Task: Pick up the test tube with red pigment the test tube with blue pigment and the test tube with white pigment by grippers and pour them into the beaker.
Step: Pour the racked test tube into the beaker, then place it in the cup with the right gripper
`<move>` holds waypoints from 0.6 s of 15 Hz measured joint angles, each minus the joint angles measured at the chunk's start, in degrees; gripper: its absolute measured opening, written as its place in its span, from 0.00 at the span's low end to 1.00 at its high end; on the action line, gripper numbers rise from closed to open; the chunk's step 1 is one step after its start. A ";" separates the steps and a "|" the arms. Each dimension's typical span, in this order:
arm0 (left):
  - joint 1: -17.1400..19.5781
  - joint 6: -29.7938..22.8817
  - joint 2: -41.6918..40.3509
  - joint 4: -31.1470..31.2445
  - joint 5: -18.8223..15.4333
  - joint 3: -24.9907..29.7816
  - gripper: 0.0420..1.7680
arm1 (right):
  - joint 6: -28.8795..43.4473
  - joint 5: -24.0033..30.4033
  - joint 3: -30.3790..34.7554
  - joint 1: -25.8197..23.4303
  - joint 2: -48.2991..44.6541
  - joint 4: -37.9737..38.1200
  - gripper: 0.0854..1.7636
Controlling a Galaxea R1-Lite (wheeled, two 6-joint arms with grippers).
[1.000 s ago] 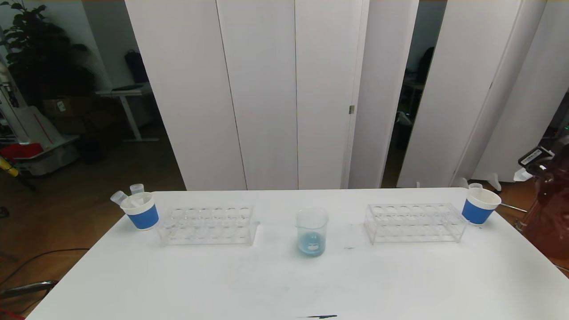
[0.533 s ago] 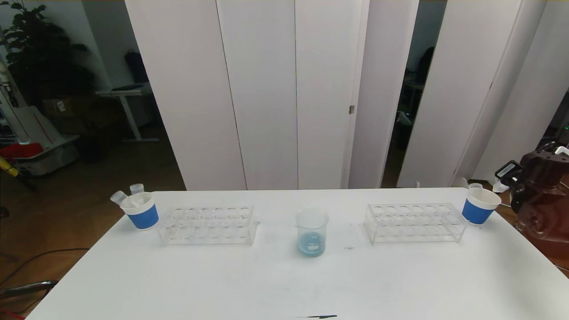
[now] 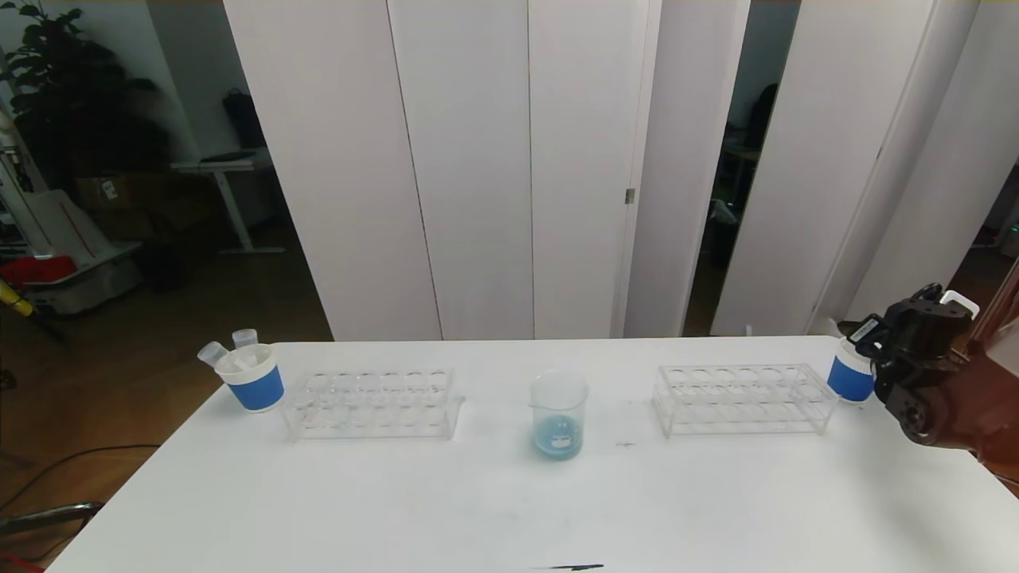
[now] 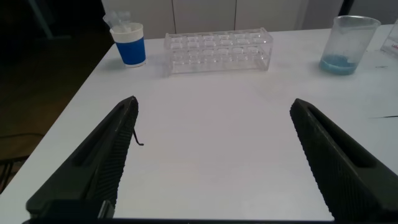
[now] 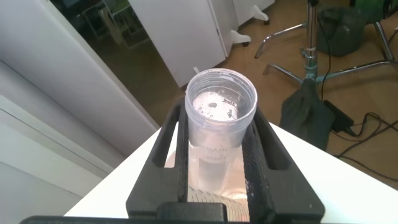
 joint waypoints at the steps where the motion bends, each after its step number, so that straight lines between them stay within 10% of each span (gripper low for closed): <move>1: 0.00 0.00 0.00 0.02 0.00 0.00 0.99 | -0.16 -0.02 -0.16 0.07 0.22 -0.02 0.29; 9: 0.00 0.00 0.00 0.02 0.00 0.00 0.99 | 0.06 -0.10 -0.46 0.11 0.52 0.15 0.29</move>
